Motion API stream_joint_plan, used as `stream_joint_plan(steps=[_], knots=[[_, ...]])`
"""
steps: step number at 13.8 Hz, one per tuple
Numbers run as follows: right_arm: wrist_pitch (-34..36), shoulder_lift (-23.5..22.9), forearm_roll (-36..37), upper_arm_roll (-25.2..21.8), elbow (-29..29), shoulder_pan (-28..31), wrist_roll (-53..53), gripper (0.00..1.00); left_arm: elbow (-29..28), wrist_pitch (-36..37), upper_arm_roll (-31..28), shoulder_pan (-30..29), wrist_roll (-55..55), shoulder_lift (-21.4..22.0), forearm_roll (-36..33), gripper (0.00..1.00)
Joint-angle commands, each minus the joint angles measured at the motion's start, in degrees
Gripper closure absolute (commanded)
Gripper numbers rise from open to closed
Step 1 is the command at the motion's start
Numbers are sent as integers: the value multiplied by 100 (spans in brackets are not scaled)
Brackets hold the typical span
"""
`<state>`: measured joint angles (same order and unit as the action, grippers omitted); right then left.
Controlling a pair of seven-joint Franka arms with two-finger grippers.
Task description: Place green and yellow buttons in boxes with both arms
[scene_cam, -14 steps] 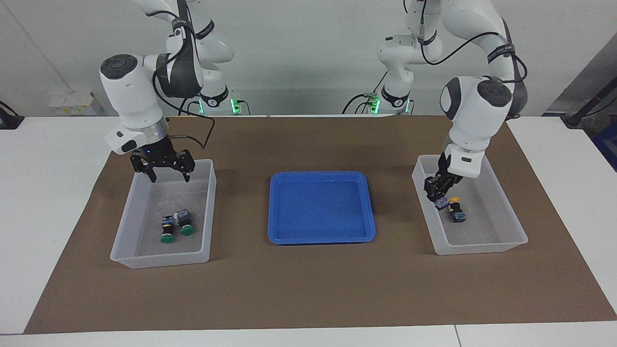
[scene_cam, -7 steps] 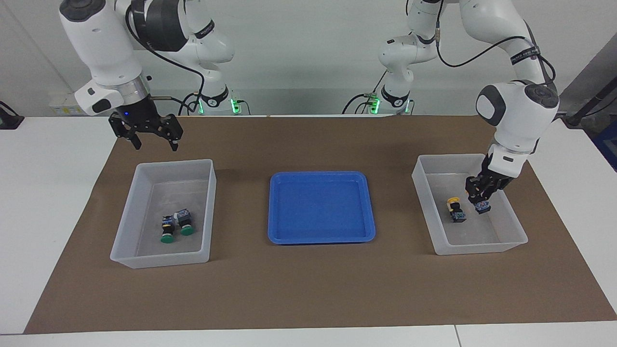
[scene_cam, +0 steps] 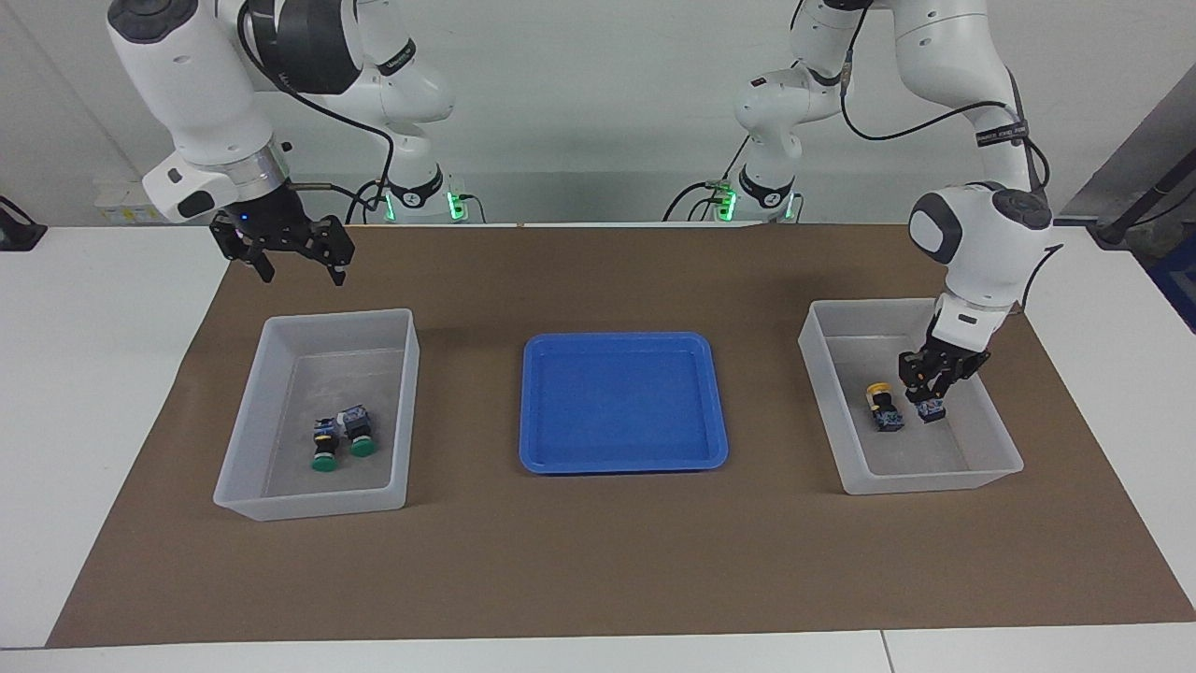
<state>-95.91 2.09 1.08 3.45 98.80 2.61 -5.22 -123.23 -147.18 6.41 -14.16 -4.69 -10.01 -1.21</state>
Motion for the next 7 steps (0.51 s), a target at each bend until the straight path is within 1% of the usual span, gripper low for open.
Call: stream_joint_plan(steps=[1,2,3,4,5,6,7], knots=[[283,46,-230,24,-2,12,-58,0,-122,-197,36,-113,-260,-18,7,87],[283,46,-239,24,-1,12,-58,0,-122,-188,36,-113,-243,-18,7,57],[249,46,-239,24,-1,12,-58,0,-105,-180,36,-104,-252,-18,7,29],[214,37,-239,24,-10,12,29,0,-70,-145,36,-78,-252,-27,-2,17],[204,37,-231,24,-2,12,230,0,-34,-127,36,-34,-260,-27,-2,12],[196,37,-239,24,-10,29,449,0,27,-101,36,1,-252,-10,-2,11],[187,37,-239,15,-19,38,434,0,123,82,44,10,-252,25,-2,11]])
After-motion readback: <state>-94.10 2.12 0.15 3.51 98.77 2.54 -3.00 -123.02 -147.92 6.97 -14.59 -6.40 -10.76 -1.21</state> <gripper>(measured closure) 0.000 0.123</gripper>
